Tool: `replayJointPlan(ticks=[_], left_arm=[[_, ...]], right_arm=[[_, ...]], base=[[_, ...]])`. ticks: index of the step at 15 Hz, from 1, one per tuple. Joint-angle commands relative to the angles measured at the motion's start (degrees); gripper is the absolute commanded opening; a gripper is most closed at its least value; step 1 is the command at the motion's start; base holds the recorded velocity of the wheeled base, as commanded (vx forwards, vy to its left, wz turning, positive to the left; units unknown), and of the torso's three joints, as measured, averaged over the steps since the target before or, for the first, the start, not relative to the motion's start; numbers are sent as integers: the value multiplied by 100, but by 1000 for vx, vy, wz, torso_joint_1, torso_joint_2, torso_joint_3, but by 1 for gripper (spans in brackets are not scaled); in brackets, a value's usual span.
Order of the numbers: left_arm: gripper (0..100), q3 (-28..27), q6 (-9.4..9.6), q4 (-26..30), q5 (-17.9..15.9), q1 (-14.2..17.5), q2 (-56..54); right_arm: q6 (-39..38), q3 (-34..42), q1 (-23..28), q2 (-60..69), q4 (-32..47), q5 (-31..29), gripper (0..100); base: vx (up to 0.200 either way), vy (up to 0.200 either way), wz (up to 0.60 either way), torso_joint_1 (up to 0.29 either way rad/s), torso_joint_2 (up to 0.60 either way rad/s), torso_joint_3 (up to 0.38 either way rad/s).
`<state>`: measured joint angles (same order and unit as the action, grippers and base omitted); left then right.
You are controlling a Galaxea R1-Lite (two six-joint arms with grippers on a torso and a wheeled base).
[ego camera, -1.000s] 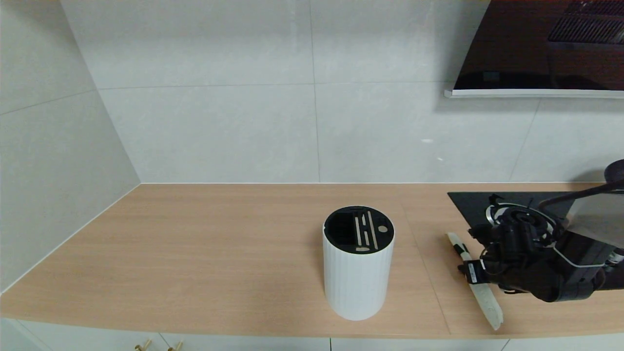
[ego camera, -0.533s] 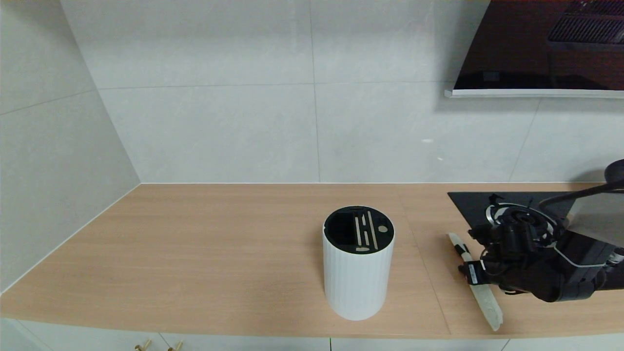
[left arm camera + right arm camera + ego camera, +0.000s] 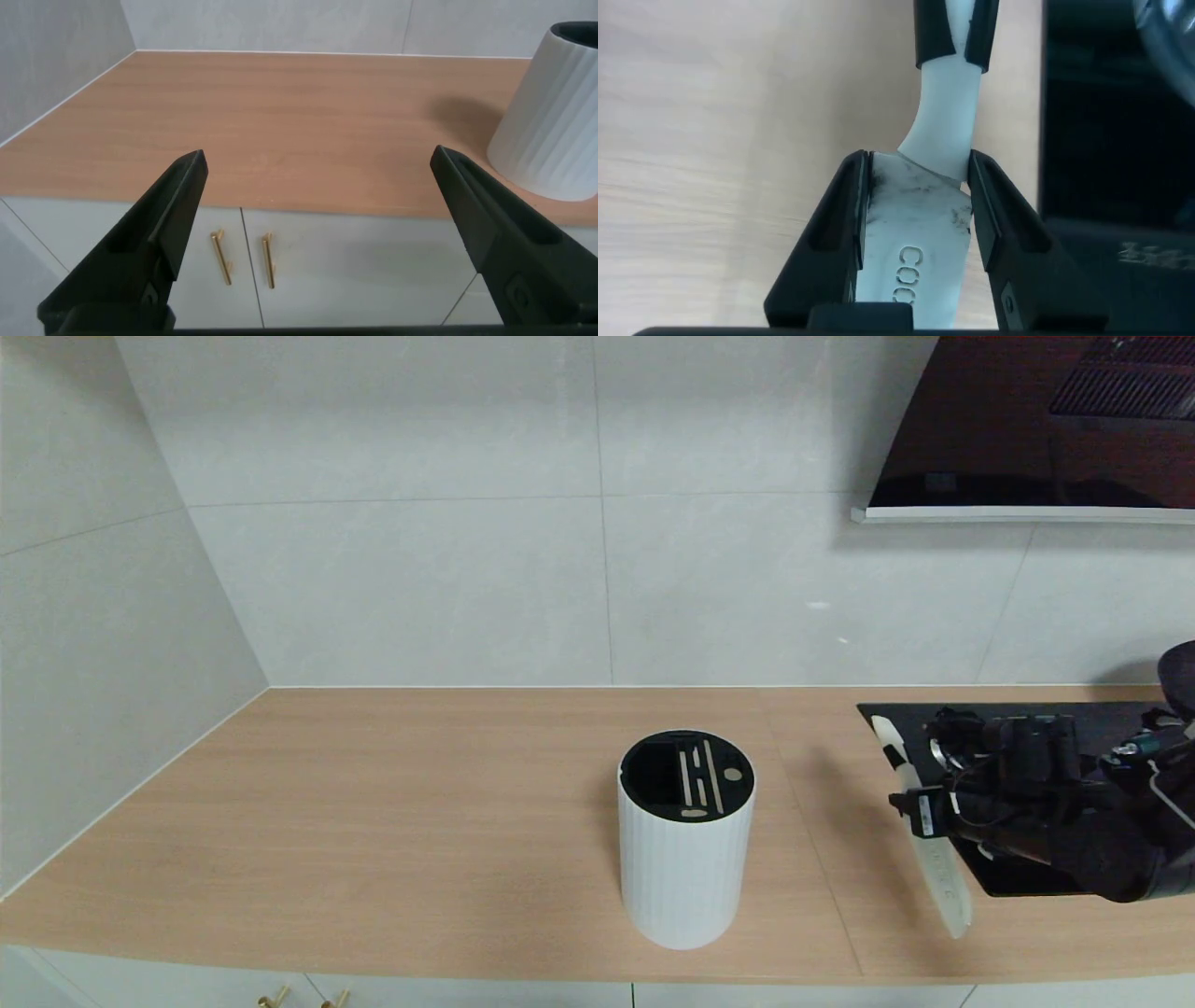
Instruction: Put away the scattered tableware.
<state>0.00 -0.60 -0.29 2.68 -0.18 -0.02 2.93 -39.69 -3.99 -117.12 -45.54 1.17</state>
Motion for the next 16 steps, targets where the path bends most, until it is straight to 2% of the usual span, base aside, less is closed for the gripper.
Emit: replayJointPlan(ticks=[1, 4, 5, 6, 7, 8, 9, 10, 13, 15, 16], left_arm=[[100, 0, -2, 3, 4, 1, 2], [100, -88, 95, -67, -22, 1, 2], [100, -554, 156, -6, -57, 1, 2], [100, -1134, 165, 267, -312, -26, 117], [100, -1758, 165, 759, -804, -105, 486], [100, -2224, 165, 1154, -1235, -114, 890], [100, -2566, 156, 1312, -1525, -114, 1312], [100, -3094, 148, 1295, -1815, -114, 2094], [100, -4078, 165, 1128, -1885, -122, 3799], [100, -4395, 148, 662, -1929, -272, 4705], [100, -4509, 86, 161, -1929, -483, 5293]], right_arm=[[-3, 155, -199, 593, -7, -3, 0], [-11, 260, -384, 1024, -7, -12, 0], [-20, 295, -410, 1200, 2, -12, 0], [-20, 322, -410, 1349, -42, 32, 0], [-11, 313, -410, 1499, -51, 94, 0], [-11, 278, -410, 1613, -51, 217, 0], [-3, 225, -410, 1674, -51, 375, 0], [-3, 84, -410, 1762, -42, 525, 0], [-3, -548, -489, 1771, 204, 507, 0], [-3, -997, -603, 1771, 591, 525, 0], [-11, -1304, -726, 1736, 775, 516, 0]], base=[[0, 0, 0, 0, 0, 0], [0, 0, 0, 0, 0, 0], [0, 0, 0, 0, 0, 0], [0, 0, 0, 0, 0, 0], [0, 0, 0, 0, 0, 0], [0, 0, 0, 0, 0, 0], [0, 0, 0, 0, 0, 0], [0, 0, 0, 0, 0, 0], [0, 0, 0, 0, 0, 0], [0, 0, 0, 0, 0, 0], [0, 0, 0, 0, 0, 0]])
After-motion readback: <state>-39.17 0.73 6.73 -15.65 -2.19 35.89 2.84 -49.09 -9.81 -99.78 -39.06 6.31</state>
